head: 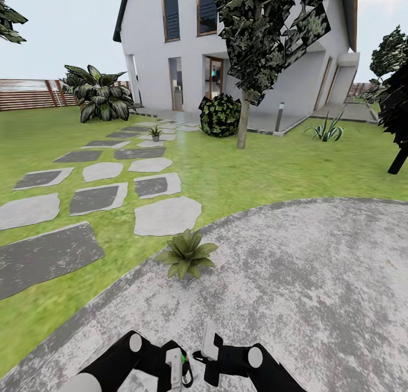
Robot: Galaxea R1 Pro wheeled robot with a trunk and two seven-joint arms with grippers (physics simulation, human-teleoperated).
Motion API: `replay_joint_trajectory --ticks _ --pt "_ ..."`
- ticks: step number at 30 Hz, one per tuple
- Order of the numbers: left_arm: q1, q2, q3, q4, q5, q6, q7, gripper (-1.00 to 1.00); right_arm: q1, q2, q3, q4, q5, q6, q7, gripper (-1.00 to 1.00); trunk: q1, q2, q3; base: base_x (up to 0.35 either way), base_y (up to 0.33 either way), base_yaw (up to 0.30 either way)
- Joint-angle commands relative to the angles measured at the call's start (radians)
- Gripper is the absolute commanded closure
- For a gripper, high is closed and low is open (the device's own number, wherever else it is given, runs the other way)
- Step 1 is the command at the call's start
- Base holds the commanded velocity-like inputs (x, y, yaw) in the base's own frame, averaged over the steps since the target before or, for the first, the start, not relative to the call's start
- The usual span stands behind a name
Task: Pick up the pesticide atomizer in the garden and spray insectifuge to fully cover both potted plants in the garden.
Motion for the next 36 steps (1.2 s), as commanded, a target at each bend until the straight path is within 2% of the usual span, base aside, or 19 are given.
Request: replay_joint_trajectory --ticks 1,6,8,10,11,17,19,22,25,26,27,29,31,33,34,36 --pt "0.004 0.014 0.000 0.001 -0.006 -0.006 0.000 1.00 -0.001 0.000 -0.001 -0.001 0.009 -0.005 0.000 1.00 0.000 0.000 -0.001 0.000 0.000 0.000" --pt "0.009 0.088 0.001 0.008 -0.006 -0.006 0.003 1.00 0.000 0.000 -0.001 0.000 0.009 -0.005 0.000 1.00 0.000 0.000 -0.001 0.000 0.000 0.000" --pt "0.011 0.139 0.001 0.009 -0.005 -0.006 0.006 1.00 0.000 0.000 -0.001 0.000 0.009 -0.005 0.000 1.00 0.000 0.000 -0.001 0.000 0.000 0.000" --pt "0.013 0.175 0.002 0.010 -0.004 -0.007 0.007 1.00 0.000 0.000 -0.001 0.000 0.010 -0.005 -0.001 1.00 0.000 0.000 -0.001 0.000 0.000 0.000" --pt "0.014 0.198 0.002 0.010 -0.003 -0.007 0.007 1.00 0.000 0.000 -0.001 0.001 0.010 -0.005 -0.003 -1.00 0.000 0.000 -0.001 0.000 0.000 0.000" --pt "0.016 0.280 0.014 0.011 0.006 -0.004 0.009 1.00 0.000 -0.004 -0.008 0.000 0.014 -0.003 -0.008 -1.00 0.000 0.000 -0.001 0.000 0.000 0.000" --pt "0.016 0.301 0.047 0.011 0.020 -0.001 0.012 1.00 0.000 -0.009 -0.011 0.000 0.015 0.005 -0.032 -1.00 0.000 0.000 -0.001 0.000 0.000 0.000" --pt "0.016 0.306 0.142 0.011 0.036 0.004 0.046 1.00 0.000 -0.027 -0.012 0.003 0.017 0.023 -0.115 -1.00 0.000 0.000 -0.001 0.000 0.000 0.000" --pt "0.016 0.302 0.281 0.011 0.044 0.009 0.116 1.00 0.001 -0.065 -0.012 0.008 0.016 0.049 -0.237 -1.00 0.000 0.000 -0.001 0.000 0.000 0.000" --pt "0.016 0.300 0.344 0.011 0.046 0.011 0.139 1.00 0.001 -0.083 -0.015 0.011 0.012 0.061 -0.304 -1.00 0.000 0.000 -0.001 0.000 0.000 0.000" --pt "0.016 0.297 0.377 0.011 0.047 0.012 0.148 1.00 0.001 -0.093 -0.026 0.017 0.008 0.067 -0.354 -1.00 0.000 0.000 -0.001 0.000 0.000 0.000" --pt "0.015 0.289 0.424 0.010 0.048 0.020 0.159 1.00 0.001 -0.106 -0.079 0.050 -0.010 0.073 -0.473 -1.00 0.000 0.000 -0.001 0.000 0.000 0.000" --pt "0.013 0.280 0.453 0.009 0.049 0.058 0.163 1.00 0.001 -0.111 -0.175 0.120 -0.037 0.075 -0.608 -1.00 0.000 0.000 -0.001 0.000 0.000 0.000" --pt "0.007 0.272 0.474 0.002 0.054 0.136 0.164 1.00 0.001 -0.114 -0.280 0.201 -0.055 0.075 -0.742 -1.00 0.000 0.000 -0.001 0.000 0.000 0.000" --pt "0.002 0.261 0.481 -0.002 0.068 0.206 0.164 1.00 0.001 -0.116 -0.346 0.245 -0.062 0.075 -0.834 -1.00 0.000 0.000 -0.001 0.000 0.000 0.000" --pt "-0.003 0.247 0.485 -0.007 0.104 0.296 0.165 1.00 0.001 -0.120 -0.414 0.278 -0.067 0.073 -0.933 -1.00 0.000 0.000 -0.001 0.000 0.000 0.000"
